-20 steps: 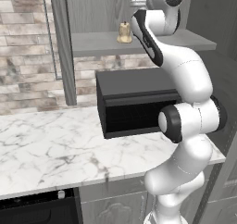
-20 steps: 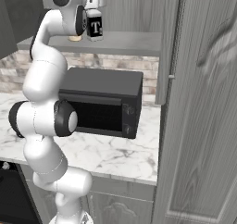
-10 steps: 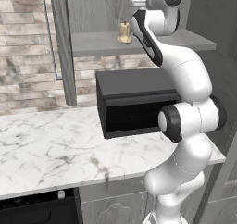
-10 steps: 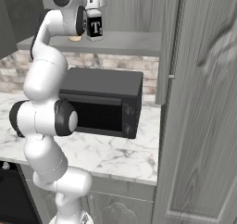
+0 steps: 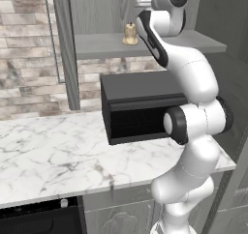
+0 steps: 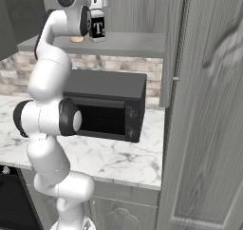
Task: Get the candle and the liquor from the cabinet and move them to the dining counter.
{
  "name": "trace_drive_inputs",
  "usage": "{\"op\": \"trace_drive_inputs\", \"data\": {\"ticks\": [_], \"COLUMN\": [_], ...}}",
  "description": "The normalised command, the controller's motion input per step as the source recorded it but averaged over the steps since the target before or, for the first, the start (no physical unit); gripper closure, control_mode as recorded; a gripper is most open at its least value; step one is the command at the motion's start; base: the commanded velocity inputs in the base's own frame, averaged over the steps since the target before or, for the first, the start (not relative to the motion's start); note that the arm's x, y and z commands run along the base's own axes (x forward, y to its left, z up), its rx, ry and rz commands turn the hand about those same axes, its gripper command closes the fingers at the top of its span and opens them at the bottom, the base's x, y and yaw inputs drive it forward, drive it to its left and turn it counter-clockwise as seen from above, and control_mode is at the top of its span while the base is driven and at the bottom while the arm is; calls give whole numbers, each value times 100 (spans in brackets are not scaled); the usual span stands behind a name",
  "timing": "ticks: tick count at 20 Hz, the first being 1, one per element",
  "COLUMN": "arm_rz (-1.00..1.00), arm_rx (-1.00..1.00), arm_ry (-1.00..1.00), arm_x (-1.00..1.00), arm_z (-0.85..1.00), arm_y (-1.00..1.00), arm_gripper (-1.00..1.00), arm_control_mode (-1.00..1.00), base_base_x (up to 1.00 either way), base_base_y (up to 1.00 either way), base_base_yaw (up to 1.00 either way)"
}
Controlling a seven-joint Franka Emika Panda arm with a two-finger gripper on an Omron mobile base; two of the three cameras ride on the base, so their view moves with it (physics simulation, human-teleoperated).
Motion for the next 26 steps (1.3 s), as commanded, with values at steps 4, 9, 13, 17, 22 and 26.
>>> {"op": "trace_drive_inputs", "data": {"ticks": [4,9,13,17,22,26], "arm_rz": [0,0,0,0,0,0], "arm_rx": [0,0,0,0,0,0], "arm_ry": [1,2,2,2,4,0], "arm_x": [16,15,15,14,11,4], "arm_z": [0,0,0,0,0,0], "arm_y": [0,0,0,0,0,0], "arm_gripper": [-100,-100,-100,-100,100,100], "arm_control_mode": [-100,-100,-100,-100,-100,-100], "base_base_x": [0,0,0,0,0,0], "base_base_y": [0,0,0,0,0,0], "base_base_yaw": [0,0,0,0,0,0]}}
